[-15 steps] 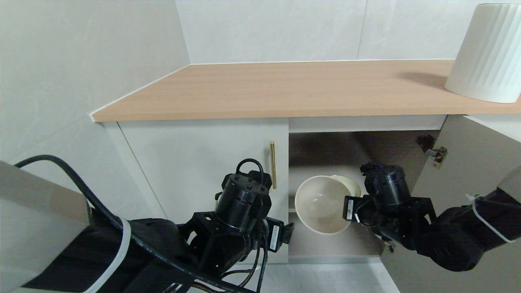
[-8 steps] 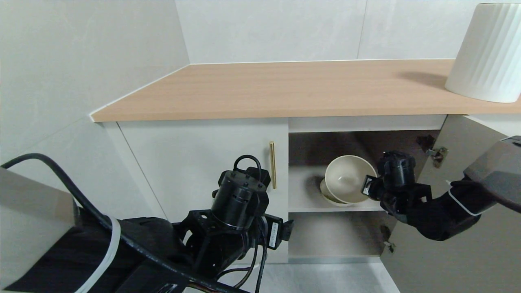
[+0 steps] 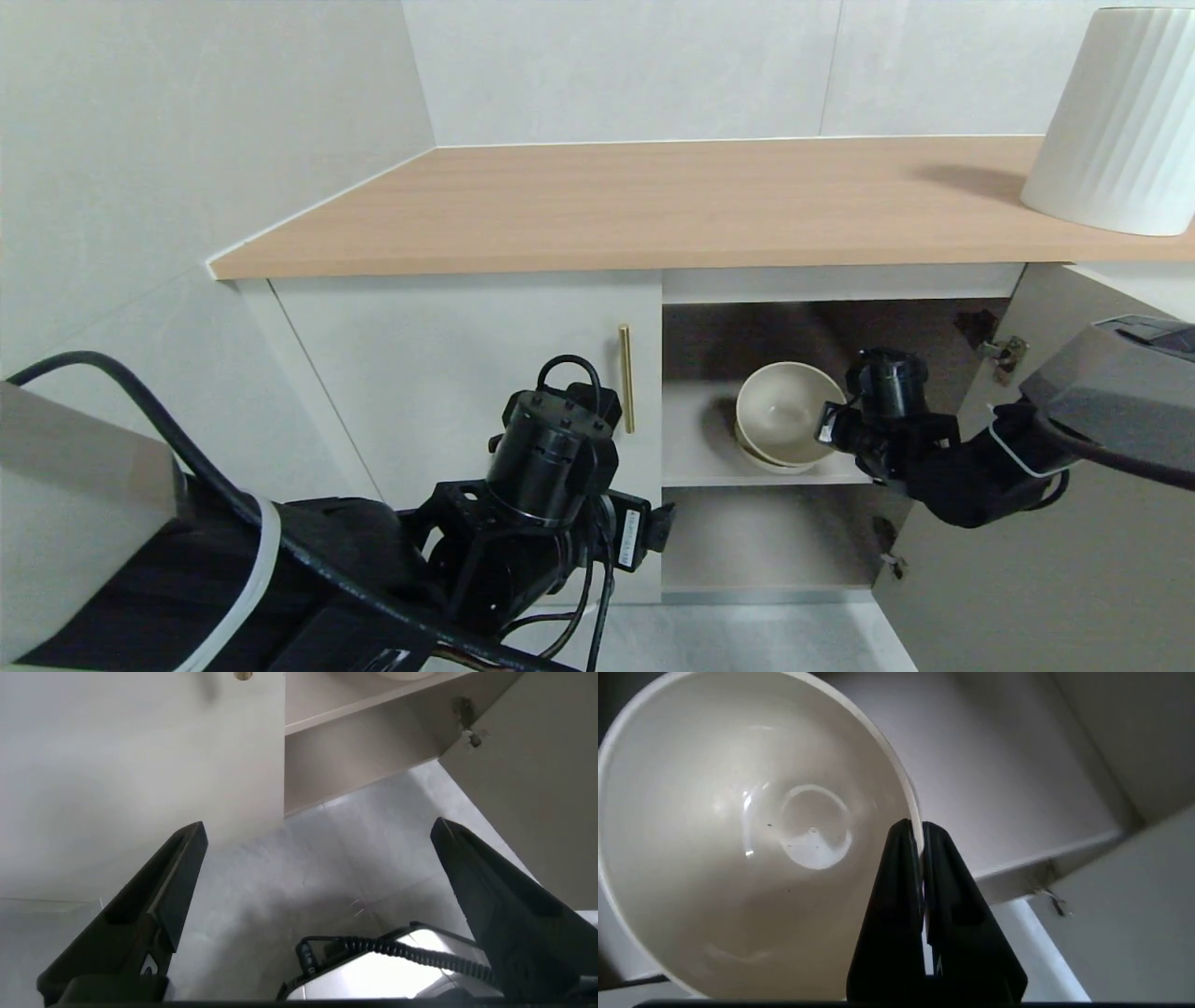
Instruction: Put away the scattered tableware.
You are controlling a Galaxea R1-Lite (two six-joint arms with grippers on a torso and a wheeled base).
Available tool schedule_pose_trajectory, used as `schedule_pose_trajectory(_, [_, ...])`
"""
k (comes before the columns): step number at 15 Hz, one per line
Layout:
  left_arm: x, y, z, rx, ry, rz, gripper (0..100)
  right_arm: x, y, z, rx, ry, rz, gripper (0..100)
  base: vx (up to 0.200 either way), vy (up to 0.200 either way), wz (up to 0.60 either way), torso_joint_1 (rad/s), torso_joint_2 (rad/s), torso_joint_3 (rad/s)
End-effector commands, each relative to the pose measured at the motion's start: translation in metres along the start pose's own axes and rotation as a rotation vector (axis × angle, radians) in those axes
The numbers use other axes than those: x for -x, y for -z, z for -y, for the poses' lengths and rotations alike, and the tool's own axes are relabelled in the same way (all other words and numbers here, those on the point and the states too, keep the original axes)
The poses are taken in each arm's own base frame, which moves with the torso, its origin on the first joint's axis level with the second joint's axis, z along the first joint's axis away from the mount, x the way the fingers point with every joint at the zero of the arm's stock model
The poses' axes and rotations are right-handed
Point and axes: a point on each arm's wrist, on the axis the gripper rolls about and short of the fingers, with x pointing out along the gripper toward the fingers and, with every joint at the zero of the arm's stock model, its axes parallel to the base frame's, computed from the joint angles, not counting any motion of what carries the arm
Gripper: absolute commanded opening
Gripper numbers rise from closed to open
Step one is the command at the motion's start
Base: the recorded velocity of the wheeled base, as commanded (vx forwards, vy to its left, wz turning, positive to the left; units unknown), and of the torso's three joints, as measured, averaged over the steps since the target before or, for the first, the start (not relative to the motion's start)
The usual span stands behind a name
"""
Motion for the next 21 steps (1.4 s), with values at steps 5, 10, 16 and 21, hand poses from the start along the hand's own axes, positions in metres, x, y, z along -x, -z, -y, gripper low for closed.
schedule_pose_trajectory(5, [-0.004, 0.002, 0.0, -0.002, -0.002, -0.011, 100, -0.016, 0.006, -0.005, 0.003, 0.001, -0.009, 0, 0.0, 0.0, 0.0, 0.0, 0.0, 0.0])
schedule_pose_trajectory(10, [-0.006, 0.003, -0.001, 0.002, -0.007, -0.014, 100, -0.026, 0.016, -0.004, 0.015, 0.019, -0.026, 0, 0.0, 0.0, 0.0, 0.0, 0.0, 0.0])
schedule_pose_trajectory(16, [-0.006, 0.003, -0.001, 0.002, -0.008, -0.016, 100, -0.026, 0.013, -0.006, 0.011, 0.016, -0.019, 100, 0.0, 0.0, 0.0, 0.0, 0.0, 0.0])
schedule_pose_trajectory(21, [-0.005, 0.002, -0.001, 0.003, -0.006, -0.012, 100, -0.023, 0.01, -0.006, 0.008, 0.014, -0.012, 100, 0.0, 0.0, 0.0, 0.0, 0.0, 0.0])
